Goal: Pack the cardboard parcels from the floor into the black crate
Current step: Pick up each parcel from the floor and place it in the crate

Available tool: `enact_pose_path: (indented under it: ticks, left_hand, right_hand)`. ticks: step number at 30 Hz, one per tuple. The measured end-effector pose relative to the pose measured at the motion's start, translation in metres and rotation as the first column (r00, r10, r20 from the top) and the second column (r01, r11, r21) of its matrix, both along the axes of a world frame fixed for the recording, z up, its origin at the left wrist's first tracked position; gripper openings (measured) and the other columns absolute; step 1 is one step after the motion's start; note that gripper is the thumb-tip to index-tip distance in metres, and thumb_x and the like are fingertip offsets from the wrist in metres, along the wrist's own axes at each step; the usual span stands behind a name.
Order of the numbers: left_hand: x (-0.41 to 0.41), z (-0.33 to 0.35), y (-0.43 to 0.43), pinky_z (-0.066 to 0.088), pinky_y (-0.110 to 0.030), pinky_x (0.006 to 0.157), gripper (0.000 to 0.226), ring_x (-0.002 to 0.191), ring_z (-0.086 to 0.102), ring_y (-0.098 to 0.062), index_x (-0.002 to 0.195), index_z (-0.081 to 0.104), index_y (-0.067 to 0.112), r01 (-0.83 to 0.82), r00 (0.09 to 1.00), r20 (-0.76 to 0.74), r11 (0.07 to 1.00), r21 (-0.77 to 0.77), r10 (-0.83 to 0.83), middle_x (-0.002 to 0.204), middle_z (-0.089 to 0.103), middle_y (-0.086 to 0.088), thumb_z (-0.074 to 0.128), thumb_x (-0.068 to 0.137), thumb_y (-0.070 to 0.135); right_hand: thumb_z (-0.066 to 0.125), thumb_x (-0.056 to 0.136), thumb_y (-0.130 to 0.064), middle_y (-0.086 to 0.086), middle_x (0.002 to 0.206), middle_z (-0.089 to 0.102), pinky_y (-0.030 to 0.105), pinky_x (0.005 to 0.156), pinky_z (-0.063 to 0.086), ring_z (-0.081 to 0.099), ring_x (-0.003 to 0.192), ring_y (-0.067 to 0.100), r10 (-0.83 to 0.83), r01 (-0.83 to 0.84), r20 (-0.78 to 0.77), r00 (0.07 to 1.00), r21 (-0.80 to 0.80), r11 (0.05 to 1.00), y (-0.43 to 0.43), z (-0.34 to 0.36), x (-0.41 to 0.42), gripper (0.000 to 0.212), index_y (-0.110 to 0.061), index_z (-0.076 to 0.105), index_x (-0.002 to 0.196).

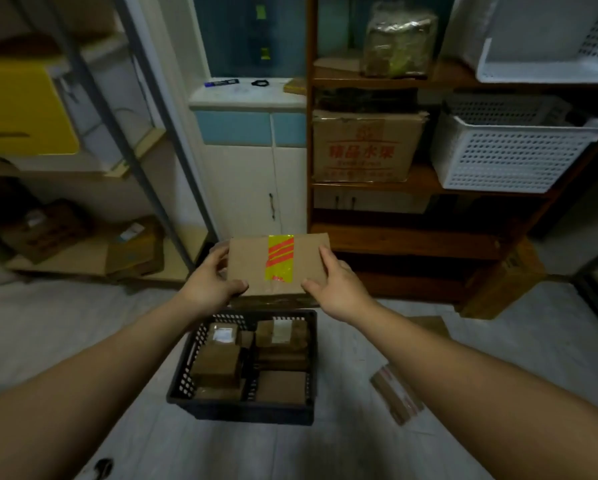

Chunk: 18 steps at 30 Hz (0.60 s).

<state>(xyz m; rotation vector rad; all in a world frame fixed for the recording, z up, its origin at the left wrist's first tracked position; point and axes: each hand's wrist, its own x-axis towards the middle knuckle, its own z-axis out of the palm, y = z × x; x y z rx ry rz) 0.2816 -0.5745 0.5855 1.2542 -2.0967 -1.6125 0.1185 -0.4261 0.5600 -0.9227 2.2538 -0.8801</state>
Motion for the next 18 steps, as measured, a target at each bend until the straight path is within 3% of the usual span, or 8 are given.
enact_pose_path:
  ticks: [8, 11, 18]
  left_hand:
    - [0.034, -0.008, -0.068, 0.043, -0.04, 0.103, 0.076, 0.124, 0.046, -0.025, 0.146, 0.023, 0.02, 0.109, 0.989, 0.106, 0.991, -0.081, -0.1, 0.142, 0.042, -0.005, 0.065, 0.084, 0.011]
    - [0.027, -0.021, -0.074, 0.042, -0.028, 0.093, 0.072, 0.119, 0.047, -0.021, 0.146, 0.023, 0.016, 0.149, 0.984, 0.106, 0.988, -0.048, -0.143, 0.138, 0.043, -0.008, 0.062, 0.086, 0.005]
    - [0.016, -0.121, -0.098, 0.048, -0.044, 0.098, 0.074, 0.119, 0.051, -0.027, 0.146, 0.023, 0.019, 0.157, 0.955, 0.252, 0.988, 0.01, -0.154, 0.135, 0.047, -0.009, 0.063, 0.085, 0.006]
  right_hand:
    - [0.057, 0.092, -0.037, 0.006, 0.149, 0.031, 0.037, 0.108, 0.038, 0.039, 0.133, 0.023, -0.056, 0.055, 0.016, 0.998, 0.031, 0.998, -0.063, -0.009, 0.048, 0.082, -0.028, 0.002, 0.153]
    - [0.057, 0.092, -0.035, 0.006, 0.149, 0.029, 0.034, 0.107, 0.036, 0.038, 0.132, 0.023, -0.073, 0.071, 0.025, 0.997, 0.058, 0.996, -0.07, -0.026, 0.045, 0.082, -0.026, 0.003, 0.153]
    - [0.058, 0.092, -0.035, 0.006, 0.147, 0.025, 0.033, 0.105, 0.039, 0.043, 0.128, 0.024, -0.051, 0.044, 0.044, 0.998, 0.142, 0.989, -0.093, -0.118, 0.042, 0.082, -0.024, 0.005, 0.153]
